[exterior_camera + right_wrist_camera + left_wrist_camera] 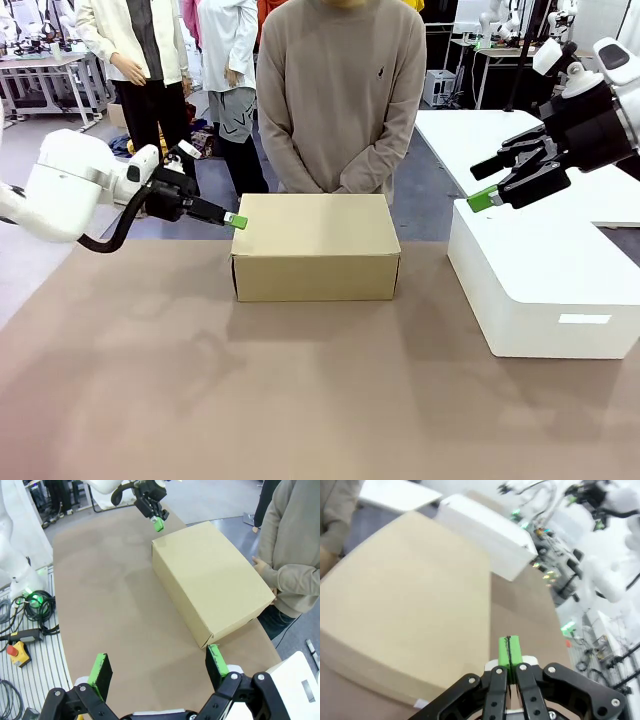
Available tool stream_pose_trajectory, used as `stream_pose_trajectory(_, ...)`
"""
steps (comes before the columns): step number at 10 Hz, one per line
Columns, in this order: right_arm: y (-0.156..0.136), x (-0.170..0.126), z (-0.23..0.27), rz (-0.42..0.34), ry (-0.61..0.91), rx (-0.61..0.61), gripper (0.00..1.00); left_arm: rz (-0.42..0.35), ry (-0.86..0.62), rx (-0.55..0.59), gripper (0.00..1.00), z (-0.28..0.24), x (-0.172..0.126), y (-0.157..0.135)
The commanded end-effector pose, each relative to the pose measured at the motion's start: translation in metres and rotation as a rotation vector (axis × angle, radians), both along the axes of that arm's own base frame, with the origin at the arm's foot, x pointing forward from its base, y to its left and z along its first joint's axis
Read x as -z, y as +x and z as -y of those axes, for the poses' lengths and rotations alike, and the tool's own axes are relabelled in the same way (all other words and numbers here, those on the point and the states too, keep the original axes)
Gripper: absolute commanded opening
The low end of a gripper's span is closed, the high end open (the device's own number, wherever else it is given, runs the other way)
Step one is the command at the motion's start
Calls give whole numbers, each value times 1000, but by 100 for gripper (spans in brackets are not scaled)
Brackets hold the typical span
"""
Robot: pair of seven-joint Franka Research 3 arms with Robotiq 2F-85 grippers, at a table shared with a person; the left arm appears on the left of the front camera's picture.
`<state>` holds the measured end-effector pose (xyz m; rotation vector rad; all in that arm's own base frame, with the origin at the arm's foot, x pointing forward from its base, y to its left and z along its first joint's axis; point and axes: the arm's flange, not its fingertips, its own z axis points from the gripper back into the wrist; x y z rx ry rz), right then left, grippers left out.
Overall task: Pack the shoes into the box.
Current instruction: Close the Shoes Box, then press down on the lid of the Shoes Box.
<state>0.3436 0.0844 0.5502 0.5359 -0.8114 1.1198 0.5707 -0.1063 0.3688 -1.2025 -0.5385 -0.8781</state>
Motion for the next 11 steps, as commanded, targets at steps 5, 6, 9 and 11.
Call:
stream_pose_trajectory(5,4,2,-2,29,27,-23,100,33,228,-138,0,-11,-26,-3)
stream_pose_trajectory(6,4,2,-2,29,27,-23,100,33,228,-138,0,-11,-26,-3)
stream_pose_trajectory(9,4,2,-2,29,27,-23,100,33,228,-138,0,-11,-26,-3)
stream_pose_trajectory(11,4,2,-2,29,27,-23,100,33,228,-138,0,-11,-26,-3)
